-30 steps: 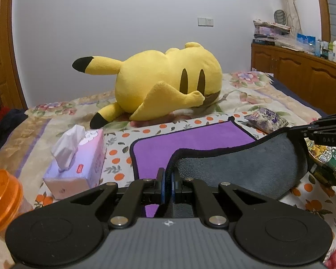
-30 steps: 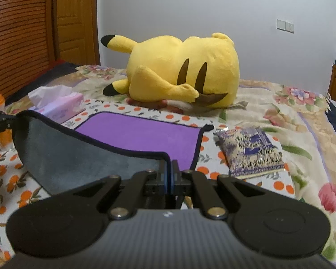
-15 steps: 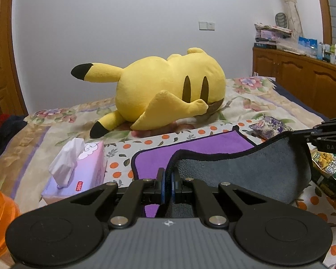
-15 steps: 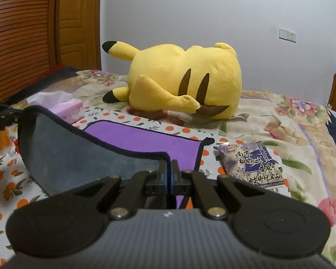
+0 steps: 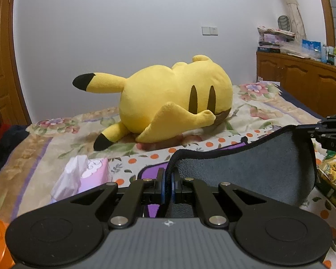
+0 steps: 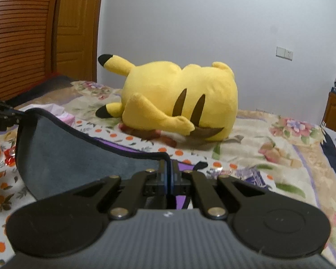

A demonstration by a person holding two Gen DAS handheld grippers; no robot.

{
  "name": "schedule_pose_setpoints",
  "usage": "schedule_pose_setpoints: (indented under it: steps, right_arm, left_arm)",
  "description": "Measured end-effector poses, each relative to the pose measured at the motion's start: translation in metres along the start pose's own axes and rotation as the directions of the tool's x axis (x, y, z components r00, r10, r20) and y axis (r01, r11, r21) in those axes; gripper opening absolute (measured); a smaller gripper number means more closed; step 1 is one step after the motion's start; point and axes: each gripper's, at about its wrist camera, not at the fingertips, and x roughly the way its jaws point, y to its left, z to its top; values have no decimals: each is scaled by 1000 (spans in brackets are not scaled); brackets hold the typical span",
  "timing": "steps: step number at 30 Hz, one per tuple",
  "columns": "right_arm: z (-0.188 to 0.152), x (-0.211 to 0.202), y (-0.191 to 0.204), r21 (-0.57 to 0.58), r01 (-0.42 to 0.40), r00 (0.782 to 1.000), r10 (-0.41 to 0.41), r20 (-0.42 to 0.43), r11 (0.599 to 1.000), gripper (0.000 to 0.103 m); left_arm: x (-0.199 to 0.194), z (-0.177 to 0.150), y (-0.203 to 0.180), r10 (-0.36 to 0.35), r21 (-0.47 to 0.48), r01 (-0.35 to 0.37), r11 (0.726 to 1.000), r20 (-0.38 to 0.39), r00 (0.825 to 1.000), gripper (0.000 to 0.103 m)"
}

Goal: Fold towel

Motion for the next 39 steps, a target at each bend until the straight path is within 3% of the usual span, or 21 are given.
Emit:
schedule_pose_setpoints:
  steps: [24,39]
  right_arm:
    - [26,47,-5,-85,82,996,-79,39,993,3]
    - [29,99,0,-131,116,993,-120,-23,985,3]
  left_arm:
    - [41,37,11,86,16,-86,996,29,996,6]
    - [92,30,14,161,7,-161,987,-7,987,6]
